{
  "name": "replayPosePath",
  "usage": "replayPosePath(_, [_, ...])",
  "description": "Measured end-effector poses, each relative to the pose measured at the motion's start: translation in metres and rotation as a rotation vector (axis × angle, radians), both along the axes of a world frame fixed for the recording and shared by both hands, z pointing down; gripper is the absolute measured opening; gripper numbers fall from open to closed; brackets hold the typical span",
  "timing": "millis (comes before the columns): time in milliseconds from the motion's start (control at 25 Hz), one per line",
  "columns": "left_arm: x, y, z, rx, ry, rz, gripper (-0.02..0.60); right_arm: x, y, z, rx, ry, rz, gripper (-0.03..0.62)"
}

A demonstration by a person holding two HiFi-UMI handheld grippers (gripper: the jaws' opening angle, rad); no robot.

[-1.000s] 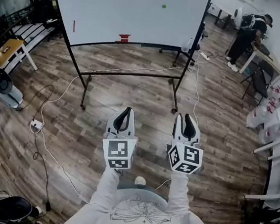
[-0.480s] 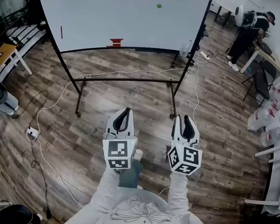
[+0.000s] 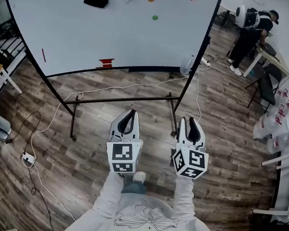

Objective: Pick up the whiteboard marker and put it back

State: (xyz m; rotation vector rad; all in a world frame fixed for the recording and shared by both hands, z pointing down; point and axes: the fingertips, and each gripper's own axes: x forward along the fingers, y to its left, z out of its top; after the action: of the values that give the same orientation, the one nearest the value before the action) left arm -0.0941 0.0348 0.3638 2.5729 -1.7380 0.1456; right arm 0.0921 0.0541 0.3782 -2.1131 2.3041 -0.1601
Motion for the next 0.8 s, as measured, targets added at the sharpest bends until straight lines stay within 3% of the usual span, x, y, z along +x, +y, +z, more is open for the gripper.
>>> replayPosePath(440, [0.020, -0.134, 0.012, -0.036, -0.004, 0.044, 0.011, 0.013, -0.130, 0.013, -0.038, 0.003, 0.023, 0.103])
replayPosePath(800, [0.048, -0.225, 0.029, -0.060, -0.011, -0.002, 0.011, 0.050, -0.226, 0.033, -0.067, -0.012, -0.003, 0.103])
